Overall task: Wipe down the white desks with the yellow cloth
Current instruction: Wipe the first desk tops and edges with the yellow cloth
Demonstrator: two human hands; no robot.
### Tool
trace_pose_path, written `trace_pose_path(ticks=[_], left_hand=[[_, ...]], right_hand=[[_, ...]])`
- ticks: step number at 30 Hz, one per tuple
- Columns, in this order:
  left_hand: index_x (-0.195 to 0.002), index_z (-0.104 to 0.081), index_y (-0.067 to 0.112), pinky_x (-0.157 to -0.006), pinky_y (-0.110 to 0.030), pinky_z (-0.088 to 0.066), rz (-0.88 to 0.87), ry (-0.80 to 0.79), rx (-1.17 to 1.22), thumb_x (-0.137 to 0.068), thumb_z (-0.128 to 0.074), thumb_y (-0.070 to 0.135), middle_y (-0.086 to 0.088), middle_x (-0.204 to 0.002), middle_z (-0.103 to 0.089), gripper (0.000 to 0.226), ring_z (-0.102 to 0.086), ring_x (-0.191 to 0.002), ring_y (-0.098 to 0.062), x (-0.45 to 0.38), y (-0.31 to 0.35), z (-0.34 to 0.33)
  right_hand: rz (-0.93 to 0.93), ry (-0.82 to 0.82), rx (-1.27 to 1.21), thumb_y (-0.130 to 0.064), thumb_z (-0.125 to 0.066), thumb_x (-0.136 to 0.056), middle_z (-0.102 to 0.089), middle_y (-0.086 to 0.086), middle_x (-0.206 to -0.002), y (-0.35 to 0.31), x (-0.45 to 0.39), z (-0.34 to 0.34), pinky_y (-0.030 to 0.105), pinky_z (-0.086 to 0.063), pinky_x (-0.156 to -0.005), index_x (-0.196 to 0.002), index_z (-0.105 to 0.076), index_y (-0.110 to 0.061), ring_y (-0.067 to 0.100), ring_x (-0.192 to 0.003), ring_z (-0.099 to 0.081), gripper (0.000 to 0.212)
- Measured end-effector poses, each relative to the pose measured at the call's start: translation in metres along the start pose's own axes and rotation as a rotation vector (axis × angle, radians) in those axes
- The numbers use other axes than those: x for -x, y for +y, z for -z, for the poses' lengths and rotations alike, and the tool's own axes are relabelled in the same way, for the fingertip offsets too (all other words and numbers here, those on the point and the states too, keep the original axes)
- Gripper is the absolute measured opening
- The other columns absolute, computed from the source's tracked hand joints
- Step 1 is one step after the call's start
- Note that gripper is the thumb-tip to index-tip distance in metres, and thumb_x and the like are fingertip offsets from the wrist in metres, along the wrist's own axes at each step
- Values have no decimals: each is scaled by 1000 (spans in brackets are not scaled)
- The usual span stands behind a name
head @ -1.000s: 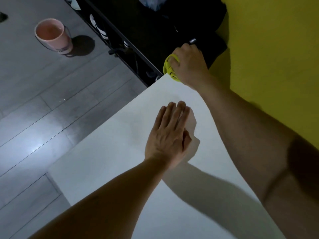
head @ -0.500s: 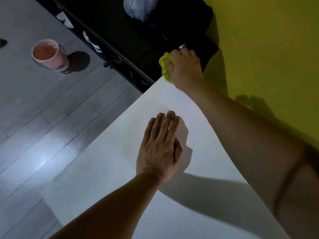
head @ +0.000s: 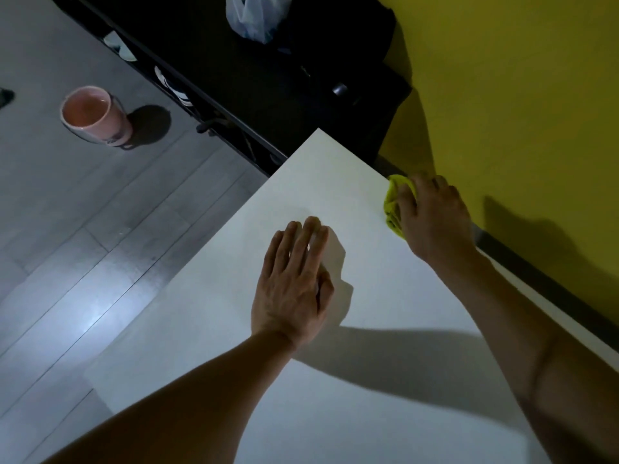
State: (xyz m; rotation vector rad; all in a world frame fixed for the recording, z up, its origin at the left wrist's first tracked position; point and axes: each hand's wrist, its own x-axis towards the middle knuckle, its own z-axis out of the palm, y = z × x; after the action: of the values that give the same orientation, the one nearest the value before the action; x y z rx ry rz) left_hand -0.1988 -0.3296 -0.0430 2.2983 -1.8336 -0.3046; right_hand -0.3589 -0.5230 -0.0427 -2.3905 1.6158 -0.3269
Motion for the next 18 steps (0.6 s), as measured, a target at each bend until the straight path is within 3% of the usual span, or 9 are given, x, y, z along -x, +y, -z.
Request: trace_pose_path(ticks=[4,6,8,11,14,18], left_hand=[[-163,-27,14,-129,-46,-18,4,36,5,-102,-37,28,-7,-171,-23,63,-19,-159,-28,-1,1,-3],[-163,-28,14,-129,-46,-18,-4,52,5,-102,-34,29,-8,-170,-24,63,-20,-158,-28,-3,1,-4],[-162,-28,13,-129,-47,-18,-7,59,-1,-102,-33,29,-9,-170,-25,63,-20,-158,-29,-4,0,-5],[-163,-28,13,-129,-48,-19,-5,57,-2,-102,-33,29,-9,-170,-24,63,-19,-158,-30,-2,0,-7],[-162,-29,13,-129,-48,-20,-16,68,-9,-102,-34,29,-9,-170,-25,63,-20,-158,-30,-2,0,-7],[-163,-27,14,-130,-47,-18,-18,75,-20,-102,-35,29,-8,-171,-24,63,-18,-159,-29,-3,-2,-9]], right_hand=[[79,-298,-342,-40,-44,-90,-58,3,-131,22,-7,21,31,-41,-95,-138,-44,-22,23,-118,-53,51],[77,-373,-507,-47,-56,-89,-64,-12,-120,30,-10,31,18,-43,-92,-135,-52,-31,5,-112,-59,49],[59,-380,-565,-49,-65,-89,-66,-23,-113,26,-16,31,16,-46,-92,-132,-57,-35,-7,-107,-60,46],[127,-325,-490,-40,-61,-97,-61,-7,-127,-6,-38,14,21,-41,-96,-139,-53,-22,7,-115,-56,46],[189,-316,-357,-38,-49,-103,-52,16,-133,-59,-76,-11,39,-43,-97,-140,-46,-11,32,-119,-53,46],[141,-237,-189,-48,-40,-102,-54,17,-123,-109,-109,-34,47,-49,-88,-130,-45,-10,37,-108,-57,47]])
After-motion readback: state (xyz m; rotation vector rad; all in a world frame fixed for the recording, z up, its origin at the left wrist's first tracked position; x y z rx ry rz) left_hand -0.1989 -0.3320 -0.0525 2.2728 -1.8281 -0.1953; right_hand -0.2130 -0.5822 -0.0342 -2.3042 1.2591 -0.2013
